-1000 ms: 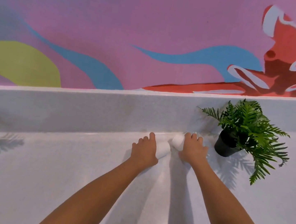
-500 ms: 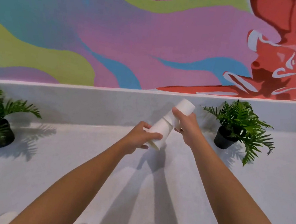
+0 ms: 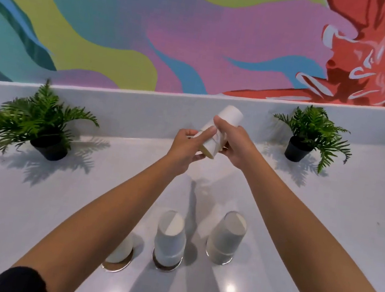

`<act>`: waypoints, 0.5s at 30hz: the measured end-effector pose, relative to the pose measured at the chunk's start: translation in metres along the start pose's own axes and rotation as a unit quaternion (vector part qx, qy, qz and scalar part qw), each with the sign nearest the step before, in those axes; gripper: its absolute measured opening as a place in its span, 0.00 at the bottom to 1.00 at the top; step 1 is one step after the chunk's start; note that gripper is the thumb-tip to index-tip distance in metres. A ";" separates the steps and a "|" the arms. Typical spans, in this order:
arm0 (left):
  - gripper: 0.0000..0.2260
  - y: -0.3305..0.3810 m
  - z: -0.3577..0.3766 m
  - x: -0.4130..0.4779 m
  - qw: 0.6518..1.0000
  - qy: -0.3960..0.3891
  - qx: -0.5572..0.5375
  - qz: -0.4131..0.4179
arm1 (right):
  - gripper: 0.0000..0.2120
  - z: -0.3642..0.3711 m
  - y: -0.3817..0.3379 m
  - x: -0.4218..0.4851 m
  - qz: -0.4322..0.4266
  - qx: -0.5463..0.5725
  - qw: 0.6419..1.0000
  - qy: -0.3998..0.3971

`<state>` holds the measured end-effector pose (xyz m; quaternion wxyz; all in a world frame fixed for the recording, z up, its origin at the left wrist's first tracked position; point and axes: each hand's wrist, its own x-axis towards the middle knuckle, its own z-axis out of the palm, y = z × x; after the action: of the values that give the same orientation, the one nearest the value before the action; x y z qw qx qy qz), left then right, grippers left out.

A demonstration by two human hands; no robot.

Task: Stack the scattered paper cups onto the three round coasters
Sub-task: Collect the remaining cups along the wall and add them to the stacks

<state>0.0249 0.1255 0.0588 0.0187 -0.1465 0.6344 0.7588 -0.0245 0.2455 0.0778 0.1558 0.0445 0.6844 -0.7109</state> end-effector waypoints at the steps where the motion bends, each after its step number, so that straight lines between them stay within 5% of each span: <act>1: 0.32 -0.001 -0.005 -0.007 1.000 -0.004 -0.005 0.000 | 0.30 0.007 0.005 -0.011 0.006 -0.004 1.000 -0.009; 10: 0.27 -0.007 -0.034 -0.064 0.990 -0.105 0.088 0.015 | 0.25 0.027 0.034 -0.079 0.019 0.009 0.999 -0.036; 15: 0.25 -0.007 -0.028 -0.086 0.970 -0.209 0.120 0.028 | 0.12 0.010 0.034 -0.102 -0.008 -0.018 0.999 -0.031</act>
<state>0.1141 0.1129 0.0685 0.1470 0.0364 0.7066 0.6912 0.0836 0.2512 0.0744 0.1719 0.0141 0.6925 -0.7005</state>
